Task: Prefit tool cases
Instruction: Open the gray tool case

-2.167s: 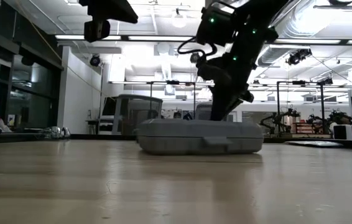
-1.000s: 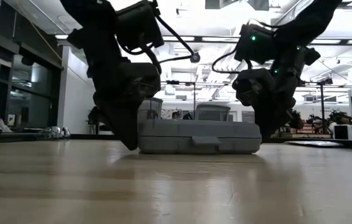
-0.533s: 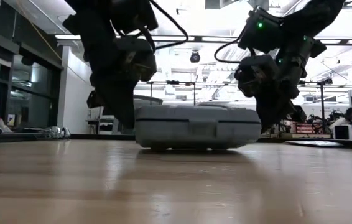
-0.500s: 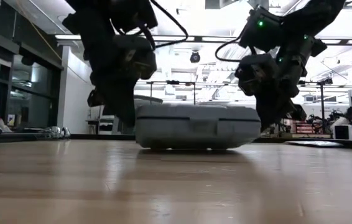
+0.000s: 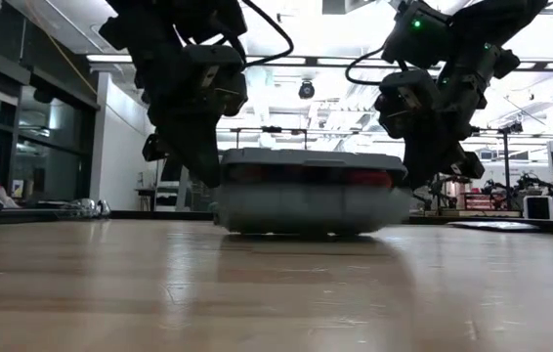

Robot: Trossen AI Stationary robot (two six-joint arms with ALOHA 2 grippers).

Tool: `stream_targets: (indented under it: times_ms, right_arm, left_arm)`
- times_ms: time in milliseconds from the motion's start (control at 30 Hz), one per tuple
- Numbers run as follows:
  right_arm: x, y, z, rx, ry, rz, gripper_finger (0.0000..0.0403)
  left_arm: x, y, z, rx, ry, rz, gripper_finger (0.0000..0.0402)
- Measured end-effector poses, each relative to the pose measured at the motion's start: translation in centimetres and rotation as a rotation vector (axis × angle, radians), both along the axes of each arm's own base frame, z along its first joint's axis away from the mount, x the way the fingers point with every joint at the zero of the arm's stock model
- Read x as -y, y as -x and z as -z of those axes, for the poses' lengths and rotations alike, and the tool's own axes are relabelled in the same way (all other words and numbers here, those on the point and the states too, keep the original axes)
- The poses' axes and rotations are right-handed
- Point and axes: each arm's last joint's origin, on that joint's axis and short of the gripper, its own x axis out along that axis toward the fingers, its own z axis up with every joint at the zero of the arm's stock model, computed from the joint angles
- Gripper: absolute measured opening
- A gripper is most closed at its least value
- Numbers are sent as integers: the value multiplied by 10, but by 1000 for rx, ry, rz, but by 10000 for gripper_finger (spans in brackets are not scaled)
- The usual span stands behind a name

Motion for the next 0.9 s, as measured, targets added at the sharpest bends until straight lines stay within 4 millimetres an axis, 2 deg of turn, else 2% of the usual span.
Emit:
stream_targets:
  times_ms: [567, 733, 900]
  right_arm:
    - [0, -3, -2, 31, -5, 3, 0]
    - [1, -3, -6, 64, -10, 22, 0]
    - [7, 1, -12, 82, -10, 59, 0]
  left_arm:
    - [-1, 0, 0, -3, 52, 9, 14]
    - [-4, 1, -14, 15, 51, 13, 14]
    - [-16, 8, -36, 77, -18, -42, 14]
